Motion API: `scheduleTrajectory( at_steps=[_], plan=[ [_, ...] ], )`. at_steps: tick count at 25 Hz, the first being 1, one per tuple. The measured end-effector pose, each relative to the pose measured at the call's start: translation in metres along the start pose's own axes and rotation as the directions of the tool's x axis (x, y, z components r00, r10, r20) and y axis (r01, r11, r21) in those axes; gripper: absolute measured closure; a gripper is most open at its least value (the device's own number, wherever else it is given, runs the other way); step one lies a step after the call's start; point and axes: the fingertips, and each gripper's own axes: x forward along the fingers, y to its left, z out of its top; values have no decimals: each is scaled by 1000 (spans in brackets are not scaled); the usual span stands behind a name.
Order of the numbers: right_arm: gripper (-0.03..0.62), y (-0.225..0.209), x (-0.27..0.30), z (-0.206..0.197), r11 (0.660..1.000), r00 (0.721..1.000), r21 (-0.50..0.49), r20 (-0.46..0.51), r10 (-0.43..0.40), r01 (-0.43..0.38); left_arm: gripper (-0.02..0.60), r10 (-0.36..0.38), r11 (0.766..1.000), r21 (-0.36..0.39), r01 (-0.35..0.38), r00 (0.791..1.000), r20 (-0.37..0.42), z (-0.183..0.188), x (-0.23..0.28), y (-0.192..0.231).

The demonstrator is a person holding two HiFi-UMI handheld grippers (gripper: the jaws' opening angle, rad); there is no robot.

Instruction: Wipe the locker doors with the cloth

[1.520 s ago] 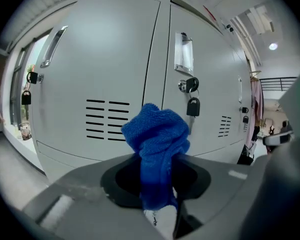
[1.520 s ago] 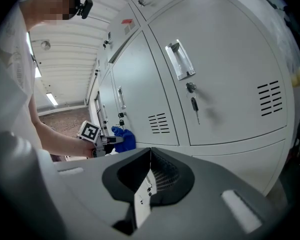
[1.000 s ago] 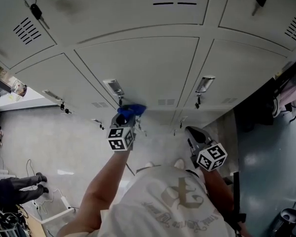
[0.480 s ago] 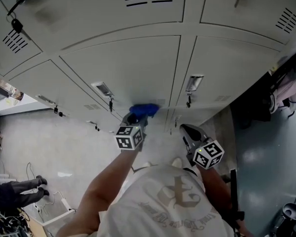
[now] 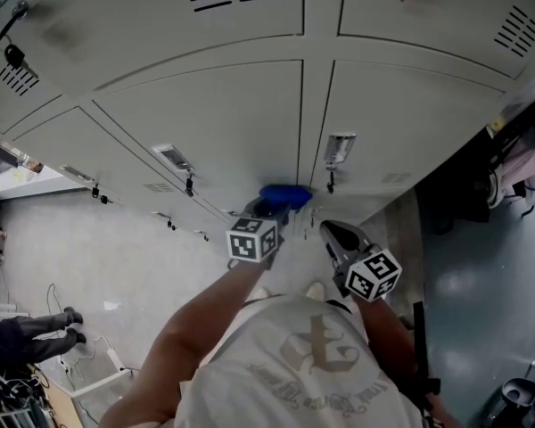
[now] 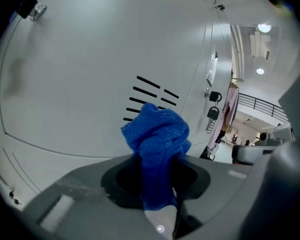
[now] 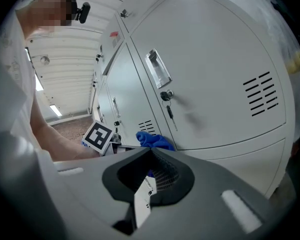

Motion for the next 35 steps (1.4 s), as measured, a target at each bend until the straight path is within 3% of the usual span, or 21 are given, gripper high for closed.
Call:
scheduleTrajectory(
  at_steps=[7, 12, 16, 19, 23, 25, 30, 35],
  plan=[
    [585, -15, -8, 1, 999, 999, 9, -14, 38, -38, 451, 30, 998, -52, -27, 997, 65, 18, -5, -11],
    [585, -21, -12, 3, 996, 996, 21, -28, 83, -83, 451, 91, 996, 5, -92, 986, 138, 46, -19, -20],
    [585, -22, -14, 1, 992, 991, 37, -44, 124, -123, 454, 168, 983, 48, -176, 976, 140, 54, -27, -13],
    [586, -21, -19, -5, 987, 985, 48, -67, 157, -154, 454, 242, 968, 35, -250, 960, 141, 52, -35, 2],
    [586, -16, -20, -15, 980, 976, 58, -97, 198, -193, 453, 366, 930, -19, -368, 918, 154, 50, -59, 42],
    [585, -15, -19, -17, 978, 974, 61, -95, 205, -200, 453, 396, 918, -53, -393, 903, 163, 51, -71, 60],
    [585, -12, -11, -16, 978, 974, 55, -92, 207, -203, 453, 409, 912, -48, -408, 895, 176, 53, -87, 84],
    [585, -1, -3, -10, 979, 975, 32, -92, 204, -202, 453, 352, 935, -42, -352, 911, 215, 53, -90, 87]
  ],
)
